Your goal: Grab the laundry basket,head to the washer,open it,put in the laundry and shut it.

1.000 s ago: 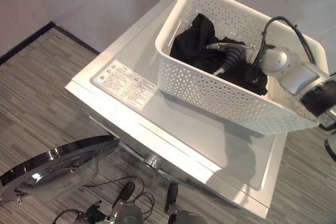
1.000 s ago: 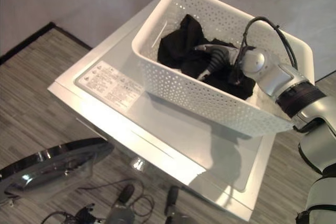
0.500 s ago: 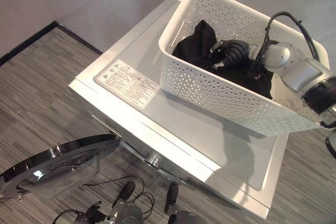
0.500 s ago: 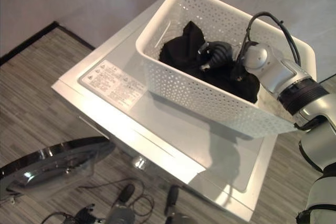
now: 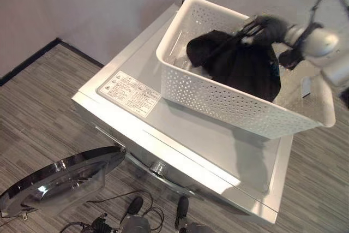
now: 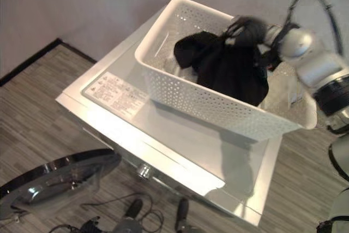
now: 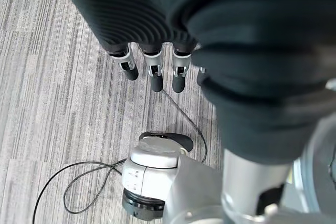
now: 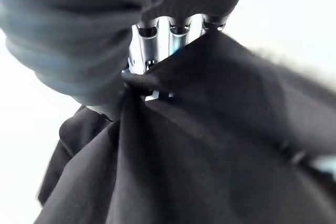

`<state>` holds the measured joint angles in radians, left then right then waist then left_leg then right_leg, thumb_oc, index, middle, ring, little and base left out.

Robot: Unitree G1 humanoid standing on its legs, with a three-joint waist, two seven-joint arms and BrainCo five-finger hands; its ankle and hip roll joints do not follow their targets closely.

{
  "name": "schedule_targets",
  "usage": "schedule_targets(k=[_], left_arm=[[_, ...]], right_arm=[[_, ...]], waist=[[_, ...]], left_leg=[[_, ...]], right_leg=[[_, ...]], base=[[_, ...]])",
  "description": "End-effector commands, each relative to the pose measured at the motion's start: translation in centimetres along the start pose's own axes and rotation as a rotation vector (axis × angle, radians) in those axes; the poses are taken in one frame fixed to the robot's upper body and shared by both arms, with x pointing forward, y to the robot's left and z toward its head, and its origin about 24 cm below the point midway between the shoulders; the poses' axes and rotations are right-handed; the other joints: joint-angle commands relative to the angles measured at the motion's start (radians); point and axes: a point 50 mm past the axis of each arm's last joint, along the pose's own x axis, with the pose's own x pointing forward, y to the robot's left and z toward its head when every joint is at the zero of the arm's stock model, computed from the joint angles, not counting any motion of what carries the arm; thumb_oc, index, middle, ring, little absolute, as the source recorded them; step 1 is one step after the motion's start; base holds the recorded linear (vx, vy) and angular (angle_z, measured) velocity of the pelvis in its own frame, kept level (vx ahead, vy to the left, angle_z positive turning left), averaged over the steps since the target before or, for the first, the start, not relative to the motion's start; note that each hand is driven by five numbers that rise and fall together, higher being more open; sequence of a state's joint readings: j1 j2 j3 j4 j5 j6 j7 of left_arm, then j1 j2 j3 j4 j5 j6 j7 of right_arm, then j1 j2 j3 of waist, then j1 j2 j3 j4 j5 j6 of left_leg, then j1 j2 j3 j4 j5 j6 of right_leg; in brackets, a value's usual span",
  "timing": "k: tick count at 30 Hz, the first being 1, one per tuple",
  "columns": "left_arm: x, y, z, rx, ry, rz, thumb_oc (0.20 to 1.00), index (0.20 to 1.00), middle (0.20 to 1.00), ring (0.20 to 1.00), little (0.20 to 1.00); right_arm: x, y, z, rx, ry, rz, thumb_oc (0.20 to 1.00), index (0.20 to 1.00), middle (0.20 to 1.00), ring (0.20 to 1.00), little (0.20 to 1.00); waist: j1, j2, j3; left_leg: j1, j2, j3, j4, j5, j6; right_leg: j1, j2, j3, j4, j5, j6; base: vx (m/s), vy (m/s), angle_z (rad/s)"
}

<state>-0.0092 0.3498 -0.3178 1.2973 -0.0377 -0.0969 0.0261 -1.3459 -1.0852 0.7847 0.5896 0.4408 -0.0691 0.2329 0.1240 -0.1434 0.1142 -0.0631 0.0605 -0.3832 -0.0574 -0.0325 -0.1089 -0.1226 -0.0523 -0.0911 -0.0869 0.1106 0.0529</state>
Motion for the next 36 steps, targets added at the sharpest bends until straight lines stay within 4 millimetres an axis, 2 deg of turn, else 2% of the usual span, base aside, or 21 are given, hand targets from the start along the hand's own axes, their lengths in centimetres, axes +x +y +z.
schedule_targets(k=[1,4,7,11,17,18,19,22,23,24,25,26,27,28,29,30,32,33,34,35,36], left_arm=[[-0.2,-2.6,-1.1,0.02,0.046,-0.079,1.0,1.0,1.0,1.0,1.0],[-0.2,-2.1,-1.6,0.012,0.079,-0.046,1.0,1.0,1.0,1.0,1.0],[-0.2,-2.0,-1.4,0.024,0.079,-0.029,1.0,1.0,1.0,1.0,1.0],[-0.1,-1.8,-1.2,0.046,0.084,-0.005,1.0,1.0,1.0,1.0,1.0],[0.1,-1.4,0.0,0.023,0.041,0.036,1.0,1.0,1.0,1.0,1.0],[0.2,-1.1,0.5,0.003,0.018,0.055,1.0,1.0,1.0,1.0,1.0],[0.3,0.5,3.1,-0.035,-0.112,0.137,1.0,1.0,1.0,1.0,1.0],[-0.2,2.3,6.1,0.003,-0.286,0.198,1.0,1.0,1.0,1.0,1.0],[-1.1,3.7,8.4,0.024,-0.419,0.229,1.0,1.0,1.0,1.0,1.0],[-3.6,5.8,11.2,0.049,-0.626,0.247,1.0,1.0,1.0,1.0,1.0],[-3.7,5.9,11.1,0.048,-0.621,0.247,1.0,1.0,1.0,1.0,1.0],[-5.2,6.8,12.1,0.058,-0.707,0.245,1.0,1.0,1.0,1.0,1.0],[-8.2,8.3,13.3,0.053,-0.845,0.247,1.0,1.0,1.0,1.0,1.0],[-8.3,8.4,13.1,0.051,-0.84,0.247,1.0,1.0,1.0,1.0,1.0],[-11.3,9.2,14.2,0.039,-0.965,0.212,1.0,1.0,1.0,1.0,1.0],[-11.4,9.3,14.0,0.036,-0.961,0.212,1.0,1.0,1.0,1.0,1.0],[-15.3,9.9,14.6,0.086,-1.082,0.131,1.0,1.0,1.0,1.0,1.0],[-15.4,10.0,14.4,0.083,-1.077,0.133,1.0,1.0,1.0,1.0,1.0],[-18.8,11.2,15.0,0.094,-1.192,0.127,1.0,1.0,1.0,1.0,1.0],[-18.9,11.3,14.9,0.091,-1.188,0.129,1.0,1.0,1.0,1.0,1.0],[-22.7,13.4,15.5,0.131,-1.303,0.211,1.0,1.0,1.0,1.0,1.0]], right_arm=[[-0.9,-6.0,3.3,0.057,-0.147,-0.323,0.2,0.2,0.2,0.2,0.2],[-1.7,-8.4,5.9,-0.067,-0.218,-0.532,0.2,0.2,0.2,0.2,0.2],[-2.5,-9.0,6.7,-0.165,-0.244,-0.643,0.2,0.2,0.2,0.2,0.2],[-3.6,-10.6,6.3,-0.277,-0.19,-0.817,0.2,0.2,0.2,0.2,0.2],[-3.5,-10.0,5.7,-0.262,-0.191,-0.841,0.2,0.2,0.2,0.2,0.2],[-3.4,-9.7,5.5,-0.252,-0.192,-0.833,0.2,0.2,0.2,0.2,0.2],[-3.2,-9.4,5.3,-0.262,-0.184,-0.81,0.2,0.2,0.2,0.2,0.2],[-3.3,-9.6,5.2,-0.28,-0.17,-0.796,0.2,0.2,0.2,0.2,0.2],[-3.5,-9.9,5.2,-0.303,-0.158,-0.791,0.2,0.2,0.2,0.2,0.2],[-3.8,-10.1,4.8,-0.337,-0.125,-0.774,0.2,0.2,0.2,0.2,0.2],[-3.7,-10.1,4.8,-0.335,-0.125,-0.772,0.2,0.2,0.2,0.2,0.2],[-3.7,-10.1,4.6,-0.336,-0.11,-0.766,0.2,0.2,0.2,0.2,0.2],[-3.6,-10.0,4.0,-0.338,-0.073,-0.749,0.2,0.2,0.2,0.2,0.2],[-3.5,-9.9,4.0,-0.335,-0.074,-0.747,0.2,0.2,0.2,0.2,0.2],[-3.1,-9.6,3.4,-0.323,-0.039,-0.716,0.2,0.2,0.2,0.2,0.2],[-3.0,-9.5,3.4,-0.321,-0.041,-0.714,0.2,0.2,0.2,0.2,0.2],[-2.3,-9.0,2.0,-0.264,0.021,-0.67,0.2,0.2,0.2,0.2,0.2],[-2.1,-8.8,2.0,-0.26,0.018,-0.667,0.2,0.2,0.2,0.2,0.2],[-1.7,-8.3,0.8,-0.219,0.068,-0.634,0.2,0.2,0.2,0.2,0.2],[-1.5,-8.2,0.8,-0.215,0.065,-0.631,0.2,0.2,0.2,0.2,0.2],[-1.5,-7.8,-0.3,-0.189,0.108,-0.606,0.2,0.2,0.2,0.2,0.2]], waist=[[-0.011,-0.043,-0.09],[-0.018,-0.033,-0.113],[-0.014,-0.026,-0.122],[-0.01,-0.021,-0.138],[-0.012,-0.021,-0.143],[-0.011,-0.023,-0.143],[0.0,-0.021,-0.138],[0.012,-0.014,-0.134],[0.02,-0.009,-0.129],[0.034,0.004,-0.127],[0.032,0.003,-0.128],[0.037,0.01,-0.128],[0.051,0.025,-0.128],[0.048,0.024,-0.129],[0.059,0.035,-0.128],[0.056,0.035,-0.129],[0.067,0.047,-0.127],[0.063,0.048,-0.13],[0.076,0.057,-0.126],[0.072,0.055,-0.13],[0.082,0.062,-0.132]], left_leg=[[0.024,0.026,0.057,-0.018,-0.002,0.034],[0.048,0.025,0.067,-0.018,-0.017,0.039],[0.06,0.025,0.069,-0.019,-0.025,0.043],[0.079,0.021,0.067,-0.018,-0.036,0.048],[0.098,0.016,0.071,-0.019,-0.044,0.052],[0.102,0.016,0.073,-0.019,-0.045,0.053],[0.105,0.013,0.072,-0.017,-0.047,0.055],[0.101,0.009,0.071,-0.012,-0.048,0.056],[0.093,0.003,0.069,-0.006,-0.04,0.057],[0.085,0.0,0.067,0.001,-0.042,0.062],[0.085,0.0,0.067,0.002,-0.043,0.062],[0.081,-0.001,0.066,0.005,-0.044,0.064],[0.078,-0.004,0.062,0.008,-0.045,0.069],[0.078,-0.004,0.063,0.009,-0.046,0.07],[0.075,-0.009,0.06,0.012,-0.046,0.074],[0.076,-0.009,0.06,0.013,-0.047,0.074],[0.072,-0.016,0.059,0.017,-0.041,0.076],[0.077,-0.013,0.06,0.015,-0.047,0.077],[0.08,-0.015,0.064,0.015,-0.043,0.074],[0.081,-0.014,0.065,0.013,-0.045,0.075],[0.082,-0.015,0.064,0.013,-0.042,0.072]], right_leg=[[0.041,-0.056,0.038,0.079,-0.109,0.072],[0.059,-0.055,0.05,0.08,-0.116,0.068],[0.069,-0.054,0.054,0.08,-0.121,0.067],[0.086,-0.057,0.054,0.08,-0.127,0.067],[0.101,-0.058,0.063,0.078,-0.126,0.066],[0.102,-0.059,0.064,0.078,-0.125,0.067],[0.105,-0.062,0.067,0.075,-0.122,0.07],[0.107,-0.066,0.066,0.075,-0.12,0.074],[0.101,-0.071,0.064,0.076,-0.112,0.077],[0.101,-0.072,0.062,0.075,-0.114,0.08],[0.102,-0.072,0.063,0.076,-0.114,0.08],[0.102,-0.072,0.062,0.075,-0.114,0.08],[0.105,-0.072,0.059,0.072,-0.113,0.08],[0.106,-0.072,0.059,0.072,-0.112,0.08],[0.11,-0.073,0.059,0.067,-0.11,0.081],[0.111,-0.073,0.059,0.067,-0.11,0.081],[0.111,-0.077,0.059,0.064,-0.1,0.084],[0.115,-0.075,0.06,0.063,-0.105,0.083],[0.12,-0.076,0.057,0.062,-0.1,0.085],[0.121,-0.076,0.058,0.06,-0.101,0.086],[0.126,-0.078,0.055,0.059,-0.102,0.087]], base=[[0.02,0.008,-0.08],[0.05,0.014,-0.06],[0.05,0.011,-0.13],[0.03,0.002,-0.08],[0.0,0.0,0.0],[0.0,0.0,0.0],[0.0,0.0,0.0],[-0.02,0.001,0.0],[-0.06,0.01,0.0],[-0.05,0.01,0.01],[0.0,0.0,0.0],[-0.01,0.004,0.05],[0.0,0.0,0.0],[0.0,0.007,0.06],[0.0,0.0,0.0],[0.0,0.0,0.0],[0.0,0.0,0.0],[0.0,0.0,0.0],[0.02,-0.004,0.03],[0.01,-0.007,-0.04],[0.0,0.0,0.0]])
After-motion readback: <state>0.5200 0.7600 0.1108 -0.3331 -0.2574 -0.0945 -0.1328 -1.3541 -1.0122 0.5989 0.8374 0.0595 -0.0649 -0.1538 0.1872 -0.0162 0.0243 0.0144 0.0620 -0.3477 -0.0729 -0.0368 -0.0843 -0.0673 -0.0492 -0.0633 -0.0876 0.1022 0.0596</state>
